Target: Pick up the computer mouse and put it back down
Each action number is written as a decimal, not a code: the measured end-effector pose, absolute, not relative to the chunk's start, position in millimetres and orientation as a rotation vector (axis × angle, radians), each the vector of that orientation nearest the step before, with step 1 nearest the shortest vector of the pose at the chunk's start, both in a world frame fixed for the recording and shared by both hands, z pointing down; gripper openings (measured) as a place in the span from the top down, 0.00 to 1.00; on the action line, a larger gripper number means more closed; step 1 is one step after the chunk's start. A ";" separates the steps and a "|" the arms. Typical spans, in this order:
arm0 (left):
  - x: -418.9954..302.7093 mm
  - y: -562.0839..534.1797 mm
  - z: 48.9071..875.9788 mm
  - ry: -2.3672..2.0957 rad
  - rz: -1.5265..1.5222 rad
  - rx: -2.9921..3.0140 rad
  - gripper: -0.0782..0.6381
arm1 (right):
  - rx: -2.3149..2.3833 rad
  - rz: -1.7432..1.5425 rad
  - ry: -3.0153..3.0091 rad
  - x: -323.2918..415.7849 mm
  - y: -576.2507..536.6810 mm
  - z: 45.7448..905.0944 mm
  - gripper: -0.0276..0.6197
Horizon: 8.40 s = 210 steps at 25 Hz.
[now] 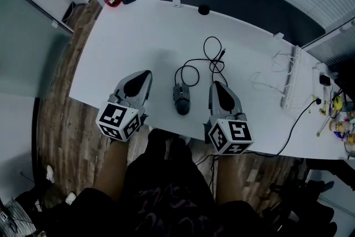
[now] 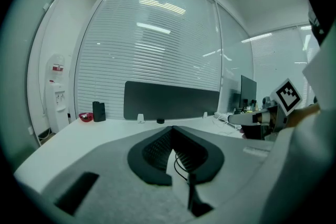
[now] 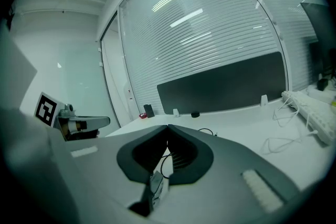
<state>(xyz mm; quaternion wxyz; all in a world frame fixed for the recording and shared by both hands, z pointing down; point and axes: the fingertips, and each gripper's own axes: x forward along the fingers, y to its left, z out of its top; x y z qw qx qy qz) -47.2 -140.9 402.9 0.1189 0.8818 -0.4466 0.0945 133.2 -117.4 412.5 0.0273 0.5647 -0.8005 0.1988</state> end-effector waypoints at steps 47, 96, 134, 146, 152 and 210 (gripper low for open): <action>-73.9 -140.9 501.2 -1.117 0.339 2.458 0.90 | 1.617 0.856 -2.215 63.1 -101.2 519.3 0.64; -90.1 -157.6 517.5 -1.119 0.350 2.412 0.90 | 1.494 0.908 -1.944 36.4 -112.7 589.3 0.47; -62.8 -170.3 443.4 -1.133 0.240 2.554 0.90 | 1.803 0.722 -2.212 83.4 -138.2 457.6 0.48; -53.0 -173.0 394.3 -1.157 0.168 2.639 0.90 | 1.870 0.617 -2.274 100.3 -138.8 404.9 0.48; -48.5 -174.2 367.8 -1.161 0.131 2.691 0.90 | 1.905 0.553 -2.306 107.3 -138.6 376.8 0.48; -38.8 -214.5 361.6 -1.183 0.152 2.701 0.90 | 1.897 0.635 -2.286 127.1 -163.8 390.7 0.48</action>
